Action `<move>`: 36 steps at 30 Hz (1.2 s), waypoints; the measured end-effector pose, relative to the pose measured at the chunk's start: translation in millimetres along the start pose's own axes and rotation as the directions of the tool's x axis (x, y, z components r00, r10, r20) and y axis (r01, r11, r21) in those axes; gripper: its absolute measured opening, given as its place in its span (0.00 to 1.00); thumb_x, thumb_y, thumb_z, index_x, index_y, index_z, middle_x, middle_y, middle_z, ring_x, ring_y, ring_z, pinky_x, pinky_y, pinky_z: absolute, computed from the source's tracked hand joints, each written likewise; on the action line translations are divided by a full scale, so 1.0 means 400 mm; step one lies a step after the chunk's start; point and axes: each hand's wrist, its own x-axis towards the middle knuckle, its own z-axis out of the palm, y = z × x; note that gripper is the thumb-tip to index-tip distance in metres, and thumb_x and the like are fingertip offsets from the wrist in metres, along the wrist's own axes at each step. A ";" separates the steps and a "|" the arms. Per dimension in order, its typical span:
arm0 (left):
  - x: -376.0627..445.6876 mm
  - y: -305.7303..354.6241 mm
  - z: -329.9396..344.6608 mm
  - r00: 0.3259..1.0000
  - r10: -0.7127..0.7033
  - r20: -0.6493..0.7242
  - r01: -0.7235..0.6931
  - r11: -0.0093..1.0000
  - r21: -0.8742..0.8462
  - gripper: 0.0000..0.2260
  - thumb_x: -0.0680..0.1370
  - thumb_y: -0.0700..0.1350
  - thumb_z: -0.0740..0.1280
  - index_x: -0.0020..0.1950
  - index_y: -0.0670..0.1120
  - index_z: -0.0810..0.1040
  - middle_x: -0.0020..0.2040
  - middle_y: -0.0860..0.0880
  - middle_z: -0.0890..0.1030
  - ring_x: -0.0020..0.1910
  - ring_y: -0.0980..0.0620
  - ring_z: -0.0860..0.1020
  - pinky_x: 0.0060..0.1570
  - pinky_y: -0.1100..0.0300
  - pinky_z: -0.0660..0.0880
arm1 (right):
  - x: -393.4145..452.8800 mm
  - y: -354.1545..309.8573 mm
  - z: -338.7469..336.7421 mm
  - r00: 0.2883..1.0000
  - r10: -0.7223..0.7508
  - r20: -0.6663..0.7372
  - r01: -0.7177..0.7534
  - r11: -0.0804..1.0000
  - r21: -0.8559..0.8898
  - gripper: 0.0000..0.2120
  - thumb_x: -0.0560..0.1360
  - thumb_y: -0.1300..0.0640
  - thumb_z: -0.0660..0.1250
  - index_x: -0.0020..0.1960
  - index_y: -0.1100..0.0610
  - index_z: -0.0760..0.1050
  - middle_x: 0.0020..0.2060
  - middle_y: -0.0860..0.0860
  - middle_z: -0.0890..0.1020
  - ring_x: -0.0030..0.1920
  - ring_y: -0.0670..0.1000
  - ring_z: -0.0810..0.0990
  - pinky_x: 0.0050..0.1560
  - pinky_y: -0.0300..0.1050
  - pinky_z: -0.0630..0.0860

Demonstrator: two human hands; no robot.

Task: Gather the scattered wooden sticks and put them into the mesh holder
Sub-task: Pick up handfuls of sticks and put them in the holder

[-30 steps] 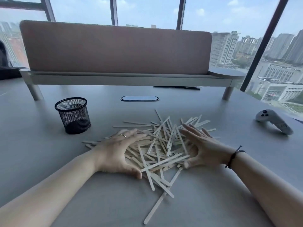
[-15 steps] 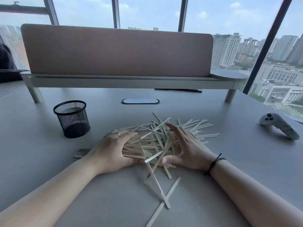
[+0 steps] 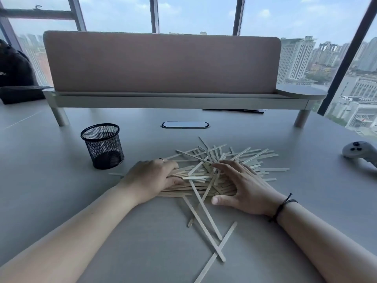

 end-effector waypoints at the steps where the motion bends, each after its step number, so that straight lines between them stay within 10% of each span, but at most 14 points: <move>1: 0.004 -0.005 -0.004 0.999 0.040 -0.028 -0.039 0.999 0.035 0.32 0.70 0.74 0.53 0.49 0.48 0.79 0.41 0.49 0.83 0.39 0.41 0.82 0.35 0.53 0.75 | 0.000 0.001 0.001 1.000 0.001 -0.003 -0.001 1.000 0.001 0.49 0.61 0.16 0.54 0.77 0.38 0.54 0.75 0.44 0.62 0.75 0.50 0.61 0.76 0.51 0.58; 5: 0.016 -0.026 -0.041 0.982 0.158 -0.101 -0.142 0.978 0.150 0.29 0.67 0.74 0.60 0.33 0.47 0.65 0.24 0.54 0.70 0.20 0.48 0.67 0.25 0.62 0.61 | 0.000 0.003 0.001 1.000 0.009 -0.004 -0.009 1.000 0.013 0.49 0.62 0.16 0.54 0.77 0.38 0.53 0.75 0.44 0.62 0.75 0.51 0.62 0.75 0.51 0.59; 11: 0.013 -0.054 -0.092 0.997 -0.006 0.072 -0.006 0.985 0.170 0.32 0.58 0.79 0.55 0.33 0.49 0.58 0.26 0.53 0.66 0.25 0.48 0.65 0.26 0.56 0.57 | 0.000 0.003 0.004 1.000 0.023 -0.001 -0.023 1.000 0.019 0.51 0.60 0.15 0.53 0.77 0.39 0.54 0.74 0.43 0.62 0.75 0.50 0.62 0.75 0.48 0.58; 16: 0.007 -0.058 -0.093 0.996 -0.090 0.029 0.082 0.975 0.209 0.21 0.74 0.63 0.69 0.38 0.47 0.67 0.31 0.51 0.71 0.31 0.45 0.71 0.31 0.54 0.70 | 0.001 0.001 0.003 1.000 0.025 -0.007 -0.025 0.999 0.026 0.50 0.60 0.15 0.53 0.77 0.38 0.55 0.74 0.42 0.62 0.75 0.49 0.62 0.74 0.45 0.57; 25: 0.004 -0.058 -0.113 0.966 -0.199 -0.163 0.145 0.945 -0.292 0.21 0.74 0.59 0.71 0.32 0.50 0.67 0.24 0.53 0.69 0.24 0.50 0.66 0.28 0.56 0.65 | -0.001 -0.005 -0.002 0.999 0.034 -0.004 -0.034 0.999 0.029 0.50 0.60 0.16 0.55 0.77 0.38 0.55 0.74 0.41 0.61 0.74 0.48 0.61 0.71 0.42 0.57; 28: 0.020 -0.049 -0.143 0.894 -0.356 -0.272 0.159 0.820 -0.550 0.22 0.76 0.54 0.72 0.30 0.47 0.64 0.23 0.53 0.68 0.23 0.52 0.64 0.27 0.57 0.63 | 0.000 -0.003 -0.002 1.000 0.025 -0.005 -0.025 0.999 0.026 0.51 0.60 0.16 0.54 0.77 0.39 0.56 0.74 0.42 0.61 0.75 0.48 0.62 0.73 0.45 0.59; 33: 0.037 -0.041 -0.181 0.744 -0.658 -0.113 0.027 0.200 -0.979 0.22 0.79 0.48 0.70 0.31 0.50 0.60 0.23 0.52 0.59 0.21 0.53 0.56 0.24 0.64 0.54 | 0.000 0.001 0.000 1.000 0.028 -0.001 -0.028 0.999 0.018 0.50 0.60 0.15 0.53 0.77 0.37 0.55 0.75 0.41 0.60 0.75 0.47 0.61 0.73 0.44 0.59; 36: 0.033 -0.054 -0.173 0.704 -0.703 -0.105 -0.001 0.146 -0.989 0.24 0.78 0.50 0.70 0.26 0.50 0.63 0.22 0.50 0.63 0.21 0.50 0.61 0.25 0.62 0.60 | -0.001 0.001 -0.001 1.000 0.025 -0.004 -0.025 0.999 0.022 0.49 0.61 0.15 0.53 0.76 0.37 0.55 0.75 0.40 0.61 0.75 0.46 0.61 0.73 0.43 0.58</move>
